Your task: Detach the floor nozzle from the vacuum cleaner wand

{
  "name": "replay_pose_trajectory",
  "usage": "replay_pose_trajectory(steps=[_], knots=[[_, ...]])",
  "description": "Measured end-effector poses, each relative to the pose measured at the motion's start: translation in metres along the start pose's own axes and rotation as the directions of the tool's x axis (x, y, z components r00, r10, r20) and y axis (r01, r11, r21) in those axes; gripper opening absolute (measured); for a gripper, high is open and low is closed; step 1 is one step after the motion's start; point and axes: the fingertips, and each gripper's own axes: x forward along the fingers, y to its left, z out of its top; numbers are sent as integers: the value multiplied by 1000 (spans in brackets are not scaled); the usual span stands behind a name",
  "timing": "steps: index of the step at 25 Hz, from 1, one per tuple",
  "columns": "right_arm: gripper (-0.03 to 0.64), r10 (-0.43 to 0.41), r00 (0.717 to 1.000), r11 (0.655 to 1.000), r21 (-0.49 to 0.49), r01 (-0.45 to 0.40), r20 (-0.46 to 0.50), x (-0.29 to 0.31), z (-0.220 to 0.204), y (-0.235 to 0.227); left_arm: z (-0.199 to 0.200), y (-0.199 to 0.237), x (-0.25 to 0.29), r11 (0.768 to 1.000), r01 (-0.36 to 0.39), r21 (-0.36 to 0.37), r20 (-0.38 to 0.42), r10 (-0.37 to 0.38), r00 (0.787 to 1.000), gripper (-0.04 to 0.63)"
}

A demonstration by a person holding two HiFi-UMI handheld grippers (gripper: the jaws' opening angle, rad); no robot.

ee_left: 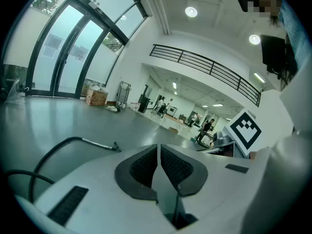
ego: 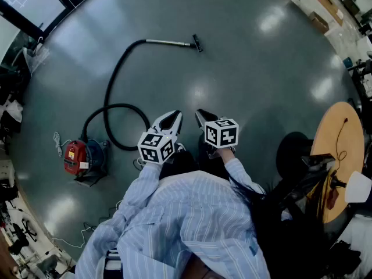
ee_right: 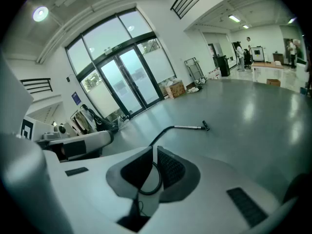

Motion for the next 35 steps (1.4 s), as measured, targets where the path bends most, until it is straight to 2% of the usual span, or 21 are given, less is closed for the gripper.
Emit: replay_pose_trajectory(steps=[13, 20, 35], knots=[[34, -30, 999, 999, 27, 29, 33, -11, -9, 14, 4, -3, -21, 1000, 23, 10, 21, -23, 1000, 25], [34, -46, 998, 997, 62, 42, 54, -12, -9, 9, -2, -2, -19, 999, 36, 15, 2, -36, 999, 25], [34, -71, 997, 997, 34, 69, 42, -3, 1, 9, 13, 14, -19, 1000, 26, 7, 16, -26, 1000, 25]])
